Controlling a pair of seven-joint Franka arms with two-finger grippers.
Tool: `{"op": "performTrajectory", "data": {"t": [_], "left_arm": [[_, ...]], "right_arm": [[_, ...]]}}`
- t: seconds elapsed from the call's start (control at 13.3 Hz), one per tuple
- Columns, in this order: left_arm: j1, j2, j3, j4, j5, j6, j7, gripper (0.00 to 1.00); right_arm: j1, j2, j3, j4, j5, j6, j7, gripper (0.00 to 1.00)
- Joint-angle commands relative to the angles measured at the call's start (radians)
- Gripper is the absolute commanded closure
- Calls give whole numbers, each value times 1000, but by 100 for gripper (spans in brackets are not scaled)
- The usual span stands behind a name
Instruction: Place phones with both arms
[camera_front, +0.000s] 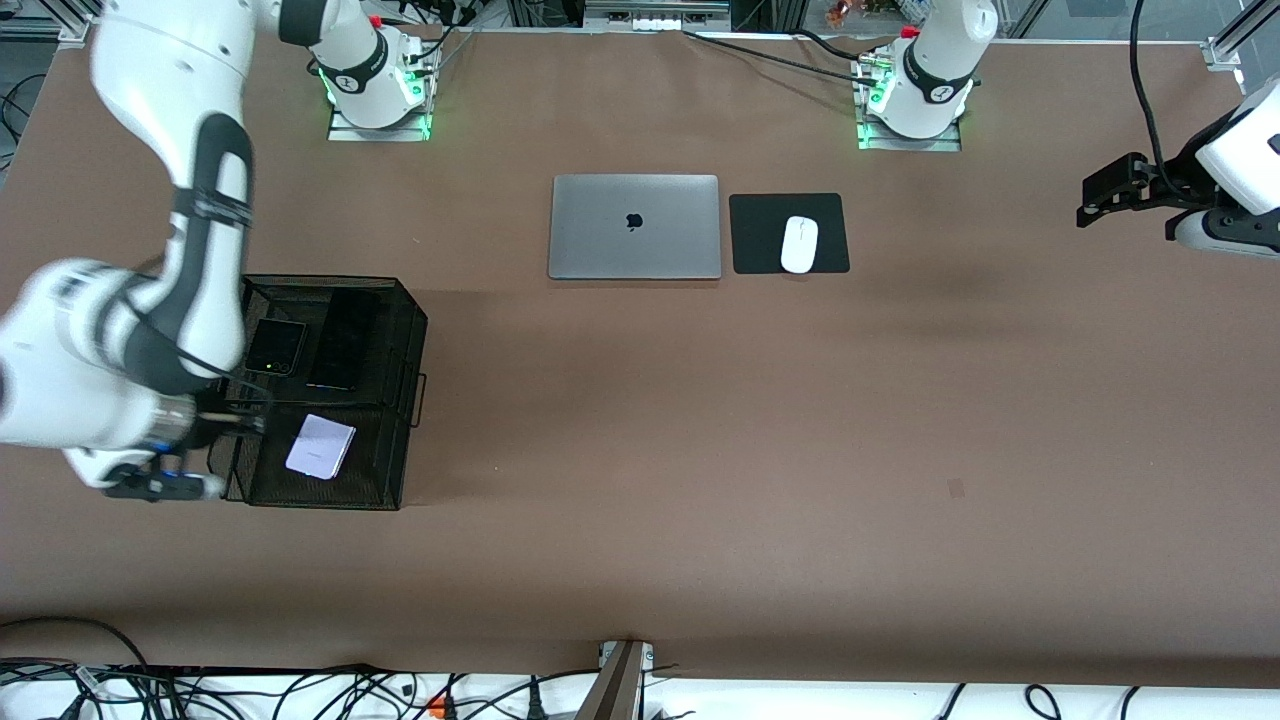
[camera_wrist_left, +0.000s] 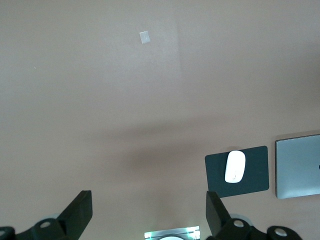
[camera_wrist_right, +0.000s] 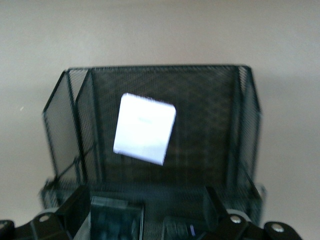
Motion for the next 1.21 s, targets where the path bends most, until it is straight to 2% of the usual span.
{"op": "performTrajectory", "data": {"t": [0.0, 0.15, 0.45, 0.83, 0.9, 0.98, 1.13], "left_arm": [[4, 0, -4, 7, 21, 0, 19, 0], [4, 1, -4, 10, 19, 1, 19, 0], [3, 1, -12, 11, 14, 7, 15, 0], [3, 1, -12, 13, 10, 9, 16, 0], [3, 0, -12, 13, 8, 9, 15, 0], [3, 0, -13, 13, 7, 9, 15, 0], [3, 0, -13, 14, 7, 9, 16, 0]], "right_arm": [[8, -105, -59, 31, 4, -171, 6, 0], [10, -189, -74, 31, -38, -257, 9, 0], [31, -266, -73, 25, -168, -274, 14, 0], [28, -274, -54, 35, -174, -274, 126, 0], [-4, -276, -7, 61, -187, -275, 130, 0], [-56, -285, 68, 84, -220, -285, 155, 0], [-177, -322, 268, 118, -330, -295, 231, 0]]}}
